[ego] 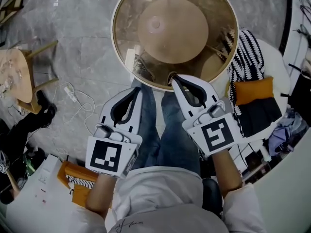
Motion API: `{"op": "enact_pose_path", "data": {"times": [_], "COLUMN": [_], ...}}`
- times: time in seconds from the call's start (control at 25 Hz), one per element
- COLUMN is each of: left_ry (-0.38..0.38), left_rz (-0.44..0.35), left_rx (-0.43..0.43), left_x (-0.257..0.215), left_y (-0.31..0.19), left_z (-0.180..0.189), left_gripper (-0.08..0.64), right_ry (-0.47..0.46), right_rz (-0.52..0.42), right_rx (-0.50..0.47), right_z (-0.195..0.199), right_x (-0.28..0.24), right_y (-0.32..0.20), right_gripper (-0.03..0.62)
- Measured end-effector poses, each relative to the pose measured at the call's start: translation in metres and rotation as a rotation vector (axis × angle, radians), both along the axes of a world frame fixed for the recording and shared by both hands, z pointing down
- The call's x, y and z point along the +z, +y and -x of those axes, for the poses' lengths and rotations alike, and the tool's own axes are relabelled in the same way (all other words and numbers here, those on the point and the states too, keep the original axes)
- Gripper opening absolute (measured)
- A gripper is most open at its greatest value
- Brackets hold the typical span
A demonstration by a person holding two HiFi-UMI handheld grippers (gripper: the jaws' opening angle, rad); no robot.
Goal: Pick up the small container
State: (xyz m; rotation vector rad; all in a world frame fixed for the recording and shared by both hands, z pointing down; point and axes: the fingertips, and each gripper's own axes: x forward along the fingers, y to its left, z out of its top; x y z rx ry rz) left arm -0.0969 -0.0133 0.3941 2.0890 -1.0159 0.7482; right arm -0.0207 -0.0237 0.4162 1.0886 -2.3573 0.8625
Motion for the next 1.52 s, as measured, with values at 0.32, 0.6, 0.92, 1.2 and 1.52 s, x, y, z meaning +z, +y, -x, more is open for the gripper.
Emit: {"op": "enact_pose_path", "data": {"times": [0.32,0.6,0.92,1.2,1.52], "left_ry": [-0.003,0.000,-0.002,0.001,0.001], "left_rz": [0.023,0.044,0.060,0.073,0.097], "left_rx": [-0.005,0.002,0.002,0.006,0.002], "left_x": [0.024,0.041,0.058,0.071,0.079], "left_y": [-0.003,-0.004,-0.011,-0.012,-0.016], "left_z": [0.004,0.007,0.017,0.023,0.034], "left_gripper": [0.009,0.009,0.009,0.009,0.009], "right_ry": [0.006,0.008,0.033,0.053,0.081], "right_rz": [-0.003,0.000,-0.009,0.005,0.026], "right_rx": [0.019,0.043,0.045,0.039,0.081], "right_z": [0.007,0.013,0.018,0.028,0.027], "right_x": [0.032,0.055,0.083,0.106,0.134], "right_y": [-0.014,-0.022,-0.032,-0.040,-0.056], "right_gripper": [0.014,0.014,0.014,0.014,0.015]}}
